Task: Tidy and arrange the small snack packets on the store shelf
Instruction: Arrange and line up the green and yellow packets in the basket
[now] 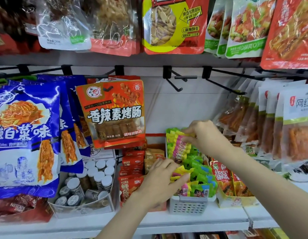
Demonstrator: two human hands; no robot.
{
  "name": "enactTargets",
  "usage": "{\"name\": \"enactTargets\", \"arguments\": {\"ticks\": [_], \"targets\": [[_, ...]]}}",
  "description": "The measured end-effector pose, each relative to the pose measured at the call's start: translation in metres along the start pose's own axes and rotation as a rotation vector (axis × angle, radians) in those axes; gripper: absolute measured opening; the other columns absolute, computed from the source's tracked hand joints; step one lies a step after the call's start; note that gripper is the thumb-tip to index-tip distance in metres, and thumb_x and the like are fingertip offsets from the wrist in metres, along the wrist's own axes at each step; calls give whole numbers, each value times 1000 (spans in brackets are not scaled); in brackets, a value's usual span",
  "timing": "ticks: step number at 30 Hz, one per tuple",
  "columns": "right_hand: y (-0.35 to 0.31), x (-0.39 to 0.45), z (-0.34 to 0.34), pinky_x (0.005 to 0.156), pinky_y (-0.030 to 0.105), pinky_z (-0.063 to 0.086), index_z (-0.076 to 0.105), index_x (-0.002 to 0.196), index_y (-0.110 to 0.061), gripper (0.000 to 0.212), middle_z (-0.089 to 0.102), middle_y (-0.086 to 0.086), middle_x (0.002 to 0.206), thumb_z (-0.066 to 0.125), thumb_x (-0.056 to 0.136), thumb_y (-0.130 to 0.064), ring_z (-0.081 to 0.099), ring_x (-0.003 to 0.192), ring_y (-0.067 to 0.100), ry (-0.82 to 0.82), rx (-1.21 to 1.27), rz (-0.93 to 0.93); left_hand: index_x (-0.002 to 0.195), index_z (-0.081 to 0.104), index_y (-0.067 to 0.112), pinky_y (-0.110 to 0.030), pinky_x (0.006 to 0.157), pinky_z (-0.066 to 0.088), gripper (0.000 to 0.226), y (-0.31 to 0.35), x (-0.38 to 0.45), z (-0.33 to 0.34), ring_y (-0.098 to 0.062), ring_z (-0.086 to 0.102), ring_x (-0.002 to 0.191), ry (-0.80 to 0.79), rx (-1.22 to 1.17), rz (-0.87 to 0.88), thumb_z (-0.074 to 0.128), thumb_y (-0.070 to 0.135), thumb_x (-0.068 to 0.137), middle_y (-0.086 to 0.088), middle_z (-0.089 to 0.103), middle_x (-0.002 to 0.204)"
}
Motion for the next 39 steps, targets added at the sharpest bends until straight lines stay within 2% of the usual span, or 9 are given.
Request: {"name": "enactTargets", "arguments": {"ticks": [3, 8, 13, 19, 23, 25, 28, 34, 39], "targets": [[1, -3, 35, 97, 38, 45, 72, 114, -17, 31, 69, 12, 115, 69, 89, -35, 60, 115, 31, -91, 37, 55, 138, 48, 23, -34, 116, 26, 66, -1, 1, 0, -11, 36, 132, 8, -18, -16, 35, 69, 93, 8, 49, 137], [1, -7, 67, 89, 35, 52, 71, 112, -25, 38, 74, 0, 105, 79, 77, -39, 65, 106, 19, -117, 92, 152, 140, 48, 21, -24, 110, 30, 65, -3, 3, 1, -7, 34, 131, 26, -92, -86, 46, 64, 92, 7, 44, 136], [13, -2, 59, 88, 35, 53, 77, 96, -27, 13, 75, -4, 100, 76, 83, -26, 67, 101, 19, -117, 79, 137, 135, 55, 18, -30, 110, 34, 68, -5, 5, 0, -11, 35, 131, 45, -70, -80, 45, 69, 90, 6, 39, 133], [6, -7, 81, 99, 37, 38, 74, 102, -36, 16, 72, -7, 106, 62, 92, -31, 58, 111, 21, -172, -89, 106, 129, 58, 24, -35, 121, -10, 75, -2, 8, -5, -4, -19, 148, 60, 66, 18, 29, 78, 84, 12, -1, 165], [16, -3, 64, 88, 35, 52, 77, 99, -31, 18, 75, -5, 100, 64, 89, -25, 66, 100, 20, -137, 75, 144, 132, 54, 25, -42, 123, -9, 73, -8, 12, -2, -3, -5, 150, -20, 78, -1, 31, 78, 87, 12, 18, 163], [23, -1, 52, 87, 37, 53, 75, 102, -30, 16, 74, -2, 103, 68, 88, -31, 66, 102, 22, -17, 61, 185, 133, 54, 25, -43, 123, -6, 77, -7, 10, -1, -5, 3, 150, -10, 80, -1, 27, 79, 84, 12, 28, 158], [24, -1, 64, 93, 39, 49, 68, 114, -32, 34, 66, -2, 118, 71, 83, -46, 61, 112, 22, -58, -62, 193, 132, 57, 23, -40, 124, -4, 82, -3, 9, -4, -8, 16, 148, 29, 97, 17, 23, 79, 83, 10, 42, 146], [18, -1, 71, 87, 37, 49, 68, 105, -29, 30, 65, -3, 110, 74, 80, -45, 61, 105, 22, 49, -77, 201, 133, 56, 23, -42, 124, -1, 67, -1, 8, -9, -10, 21, 144, 21, 130, 17, 37, 71, 91, 12, 45, 144], [18, -6, 75, 95, 38, 41, 74, 101, -29, 18, 58, -2, 120, 66, 89, -40, 47, 120, 23, 19, -120, 203, 135, 54, 24, -43, 123, -2, 65, 0, 6, -9, -10, 22, 144, -14, 127, -13, 38, 70, 91, 12, 45, 145]]}}
Point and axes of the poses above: each hand's wrist, its own x-axis towards the middle knuckle, its own z-axis out of the palm, y = z × x, the point moved 7 cm from there along x, towards the middle knuckle
